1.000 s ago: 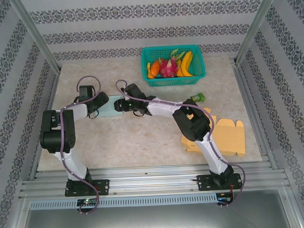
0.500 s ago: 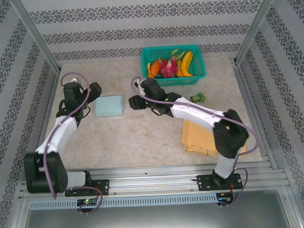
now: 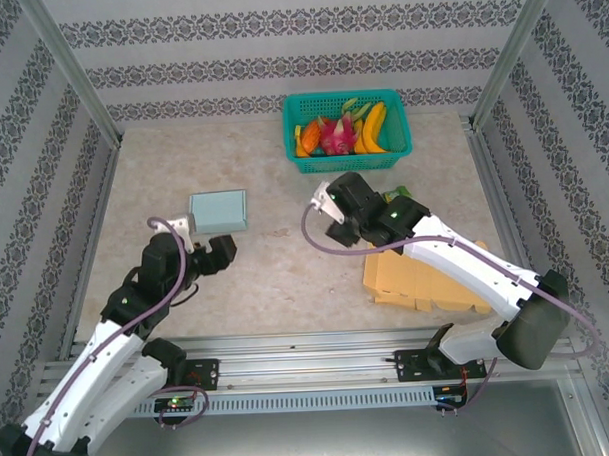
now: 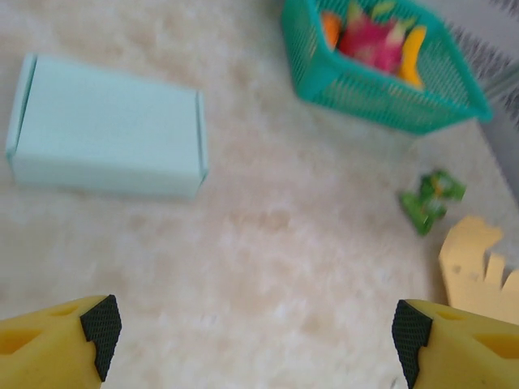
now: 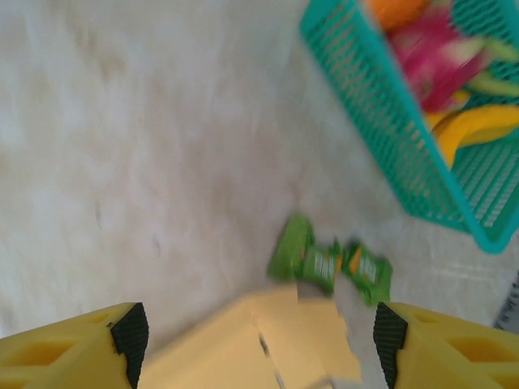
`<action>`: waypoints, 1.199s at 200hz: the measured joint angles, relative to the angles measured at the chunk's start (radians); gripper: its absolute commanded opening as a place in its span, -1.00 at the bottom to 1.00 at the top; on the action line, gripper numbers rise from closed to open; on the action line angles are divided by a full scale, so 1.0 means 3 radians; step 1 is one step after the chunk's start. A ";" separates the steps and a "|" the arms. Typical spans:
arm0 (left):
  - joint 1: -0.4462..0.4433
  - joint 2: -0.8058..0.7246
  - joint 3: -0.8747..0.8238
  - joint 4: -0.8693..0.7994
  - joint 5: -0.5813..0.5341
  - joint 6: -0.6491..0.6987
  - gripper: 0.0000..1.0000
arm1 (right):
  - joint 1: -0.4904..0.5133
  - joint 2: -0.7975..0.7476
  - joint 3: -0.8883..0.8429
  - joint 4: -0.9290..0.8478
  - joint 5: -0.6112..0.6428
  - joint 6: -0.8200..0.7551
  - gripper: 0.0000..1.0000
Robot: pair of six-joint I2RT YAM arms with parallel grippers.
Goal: Fold the paper box
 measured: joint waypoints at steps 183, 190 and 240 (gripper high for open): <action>-0.0093 -0.0885 -0.0404 -0.0364 -0.0122 -0.0151 0.81 | 0.0326 0.1373 0.0528 -0.0918 0.0258 -0.3995 0.40; -0.0094 -0.0889 -0.0407 -0.0366 -0.0122 -0.0158 0.81 | 0.0305 0.1478 0.0595 -0.0941 0.0305 -0.4050 0.40; -0.0093 -0.0889 -0.0429 -0.0374 -0.0092 -0.0177 0.81 | 0.0097 0.2031 0.0876 -0.1249 0.0664 -0.4200 0.32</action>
